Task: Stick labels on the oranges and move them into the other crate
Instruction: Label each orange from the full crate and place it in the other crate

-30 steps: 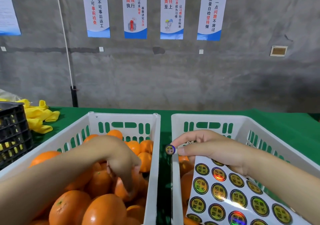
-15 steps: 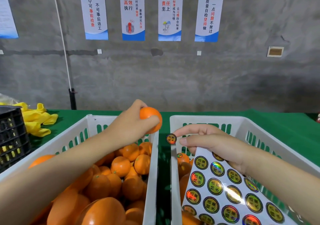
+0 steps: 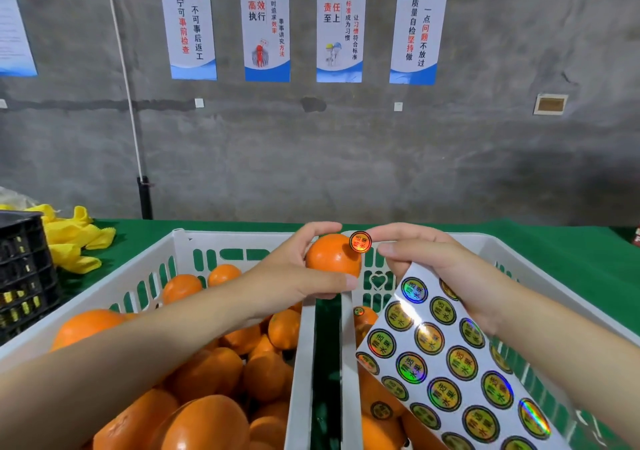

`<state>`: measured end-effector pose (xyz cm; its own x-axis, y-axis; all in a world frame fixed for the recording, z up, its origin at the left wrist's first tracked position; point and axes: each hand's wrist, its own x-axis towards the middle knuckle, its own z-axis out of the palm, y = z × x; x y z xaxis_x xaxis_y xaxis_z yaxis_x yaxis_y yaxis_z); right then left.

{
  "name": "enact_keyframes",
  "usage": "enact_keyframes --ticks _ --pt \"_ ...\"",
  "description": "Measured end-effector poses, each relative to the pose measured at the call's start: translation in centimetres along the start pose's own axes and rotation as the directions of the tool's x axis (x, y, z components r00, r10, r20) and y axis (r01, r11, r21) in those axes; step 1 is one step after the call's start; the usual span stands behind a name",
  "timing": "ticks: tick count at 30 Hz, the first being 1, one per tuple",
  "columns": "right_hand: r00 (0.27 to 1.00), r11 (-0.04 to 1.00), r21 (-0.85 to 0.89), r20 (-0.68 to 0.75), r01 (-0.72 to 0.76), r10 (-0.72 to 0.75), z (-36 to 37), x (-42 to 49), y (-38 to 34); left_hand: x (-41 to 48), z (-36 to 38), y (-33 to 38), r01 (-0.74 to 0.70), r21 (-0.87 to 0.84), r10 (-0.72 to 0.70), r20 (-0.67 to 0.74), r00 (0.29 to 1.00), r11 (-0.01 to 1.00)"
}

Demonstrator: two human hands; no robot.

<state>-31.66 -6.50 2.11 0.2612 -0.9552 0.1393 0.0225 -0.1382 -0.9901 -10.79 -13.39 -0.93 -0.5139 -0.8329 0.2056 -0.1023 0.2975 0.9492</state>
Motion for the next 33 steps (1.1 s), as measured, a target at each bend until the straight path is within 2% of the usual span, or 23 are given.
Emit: enact_keyframes --ticks 5,10,13,18,24,29,33 --pt "1.000 1.000 0.009 -0.018 -0.012 0.012 -0.1 0.1 0.1 -0.1 0.7 0.0 -0.009 0.140 0.025 -0.112 0.993 0.990" --pt "0.996 0.999 0.028 0.087 -0.026 0.023 0.0 0.0 0.2 -0.5 1.1 0.2 -0.113 0.132 0.126 -0.102 0.987 0.985" --pt "0.994 0.998 0.037 0.100 -0.046 0.042 0.0 0.2 0.3 -0.2 0.9 0.4 -0.171 0.175 0.194 -0.124 0.973 0.970" --pt "0.988 0.995 0.085 0.151 -0.044 0.031 -0.1 0.0 0.2 -0.4 0.9 -0.2 -0.149 0.250 0.173 -0.077 0.982 0.957" --pt "0.970 0.998 0.051 0.241 -0.048 0.035 0.4 -0.5 -0.4 -0.5 0.9 -0.6 -0.192 0.292 0.223 -0.079 0.972 0.937" --pt "0.976 0.996 -0.028 0.202 -0.082 0.086 1.0 -0.7 -0.2 -0.8 1.0 -0.5 -0.204 0.248 0.219 -0.033 0.975 0.947" --pt "0.988 0.995 -0.047 0.128 -0.083 0.088 1.1 -0.5 -0.1 -0.8 1.1 -0.6 -0.194 0.252 0.214 -0.054 0.975 0.948"
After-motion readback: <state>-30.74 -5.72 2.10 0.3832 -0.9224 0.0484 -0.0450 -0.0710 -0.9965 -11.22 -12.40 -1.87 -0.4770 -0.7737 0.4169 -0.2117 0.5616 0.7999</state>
